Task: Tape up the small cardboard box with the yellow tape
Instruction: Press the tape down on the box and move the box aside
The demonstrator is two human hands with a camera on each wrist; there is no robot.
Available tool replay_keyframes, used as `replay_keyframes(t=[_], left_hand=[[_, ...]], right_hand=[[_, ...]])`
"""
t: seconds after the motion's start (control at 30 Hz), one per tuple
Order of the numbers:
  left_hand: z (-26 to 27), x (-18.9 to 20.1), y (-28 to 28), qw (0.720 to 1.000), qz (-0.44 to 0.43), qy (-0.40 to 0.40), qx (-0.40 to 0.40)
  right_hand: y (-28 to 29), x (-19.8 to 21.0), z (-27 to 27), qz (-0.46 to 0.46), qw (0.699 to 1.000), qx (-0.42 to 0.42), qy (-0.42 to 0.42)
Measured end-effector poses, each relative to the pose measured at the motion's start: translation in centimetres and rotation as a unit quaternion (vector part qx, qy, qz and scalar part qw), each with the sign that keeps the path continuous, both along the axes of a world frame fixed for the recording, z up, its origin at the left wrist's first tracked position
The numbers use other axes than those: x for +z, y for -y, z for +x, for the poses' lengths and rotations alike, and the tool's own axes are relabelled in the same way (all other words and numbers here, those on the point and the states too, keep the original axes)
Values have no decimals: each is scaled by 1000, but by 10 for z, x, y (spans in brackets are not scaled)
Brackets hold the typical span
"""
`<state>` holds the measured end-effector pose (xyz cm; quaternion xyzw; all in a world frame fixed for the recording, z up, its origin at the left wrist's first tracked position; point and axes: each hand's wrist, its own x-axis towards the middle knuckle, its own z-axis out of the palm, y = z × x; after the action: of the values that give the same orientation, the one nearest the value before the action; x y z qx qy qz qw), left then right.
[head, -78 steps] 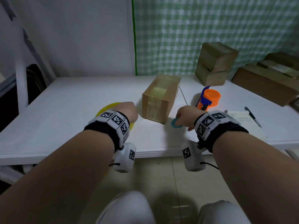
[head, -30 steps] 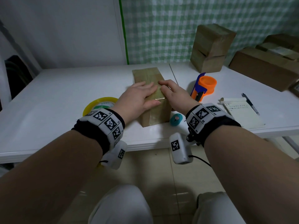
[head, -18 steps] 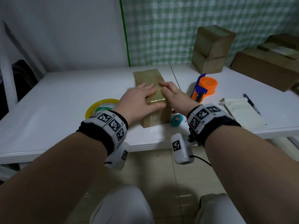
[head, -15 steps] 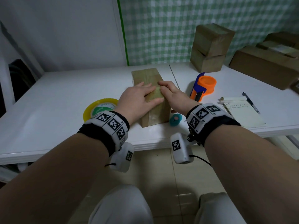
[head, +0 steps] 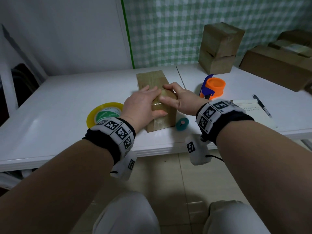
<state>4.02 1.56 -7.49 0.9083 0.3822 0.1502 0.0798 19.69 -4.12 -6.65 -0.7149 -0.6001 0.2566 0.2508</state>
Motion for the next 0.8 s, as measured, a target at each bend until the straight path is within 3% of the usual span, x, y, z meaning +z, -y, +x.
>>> replay_keyframes(t=[0.4,0.8], left_hand=[[-10,4,-12,998,-23,-46,-46],[-12,8,-14,994,-28,-78,-68]], right_hand=[[-2,0,6,-2,989,56,135],[3,1,1,-12,991,31,129]])
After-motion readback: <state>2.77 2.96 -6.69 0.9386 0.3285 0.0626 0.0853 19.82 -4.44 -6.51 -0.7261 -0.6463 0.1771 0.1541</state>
